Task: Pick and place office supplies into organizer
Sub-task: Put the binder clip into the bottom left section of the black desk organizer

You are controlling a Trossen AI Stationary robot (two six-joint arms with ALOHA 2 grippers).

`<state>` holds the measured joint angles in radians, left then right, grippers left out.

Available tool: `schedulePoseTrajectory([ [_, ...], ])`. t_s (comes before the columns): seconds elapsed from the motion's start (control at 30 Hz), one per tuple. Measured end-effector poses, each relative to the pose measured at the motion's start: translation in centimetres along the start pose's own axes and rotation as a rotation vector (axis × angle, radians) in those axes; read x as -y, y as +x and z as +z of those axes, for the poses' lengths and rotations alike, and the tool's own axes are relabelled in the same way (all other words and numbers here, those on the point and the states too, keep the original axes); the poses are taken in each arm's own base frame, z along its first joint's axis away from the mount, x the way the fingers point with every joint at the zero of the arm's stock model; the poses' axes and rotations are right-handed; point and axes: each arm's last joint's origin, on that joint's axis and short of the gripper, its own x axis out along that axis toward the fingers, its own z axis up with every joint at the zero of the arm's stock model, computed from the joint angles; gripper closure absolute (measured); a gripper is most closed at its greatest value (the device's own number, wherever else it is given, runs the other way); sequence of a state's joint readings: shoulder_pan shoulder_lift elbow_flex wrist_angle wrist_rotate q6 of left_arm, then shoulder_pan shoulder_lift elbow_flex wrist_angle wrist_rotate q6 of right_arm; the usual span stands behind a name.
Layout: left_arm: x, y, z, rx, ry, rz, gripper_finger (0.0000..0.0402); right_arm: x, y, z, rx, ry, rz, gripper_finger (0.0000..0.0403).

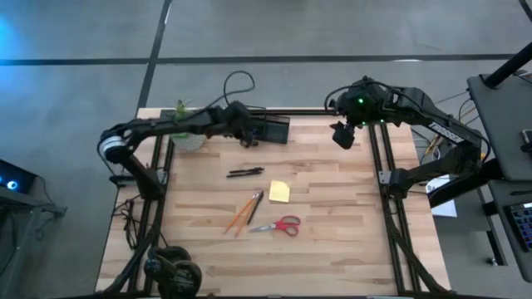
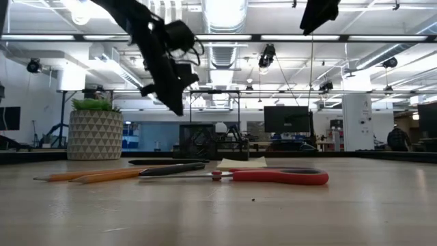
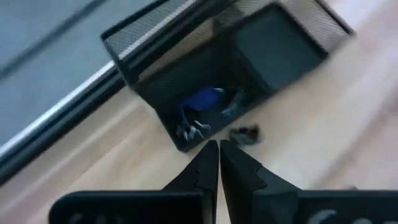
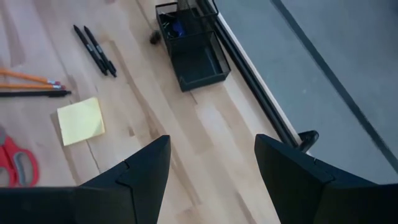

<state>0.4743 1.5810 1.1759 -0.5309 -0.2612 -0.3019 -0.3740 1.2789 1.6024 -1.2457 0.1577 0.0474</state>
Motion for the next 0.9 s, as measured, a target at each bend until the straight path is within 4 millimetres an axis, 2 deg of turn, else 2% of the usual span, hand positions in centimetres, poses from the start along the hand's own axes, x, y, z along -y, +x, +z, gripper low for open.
schedulePoseTrajectory([
  [0.1, -1.0, 1.4, 1.1, 0.025, -0.03, -0.039, 0.0401, 0.0, 0.0, 0.0, 0.0, 0.019, -0.002, 0.0172],
  [0.27, -0.9, 1.7, 1.6, 0.008, 0.032, -0.135, 0.0401, 0.0, 0.0, -0.1, -0.008, 0.056, -0.003, 0.0172],
  [0.47, 2.0, 0.8, 0.9, -0.016, 0.161, -0.377, 0.0401, 0.1, 0.0, -0.3, -0.026, 0.063, -0.044, 0.0172],
  [0.53, 3.3, 0.8, 0.1, -0.027, 0.223, -0.395, 0.04, 0.2, 0.0, -0.3, -0.024, 0.062, -0.064, 0.0172],
  [0.7, 6.7, 1.3, -1.9, -0.027, 0.341, -0.28, 0.0355, 0.3, 0.0, -0.3, -0.022, 0.059, -0.091, 0.0172],
  [0.9, 9.5, 3.1, -3.9, -0.004, 0.29, -0.041, 0.0265, 0.3, 0.0, -0.3, -0.022, 0.046, -0.091, 0.0172],
])
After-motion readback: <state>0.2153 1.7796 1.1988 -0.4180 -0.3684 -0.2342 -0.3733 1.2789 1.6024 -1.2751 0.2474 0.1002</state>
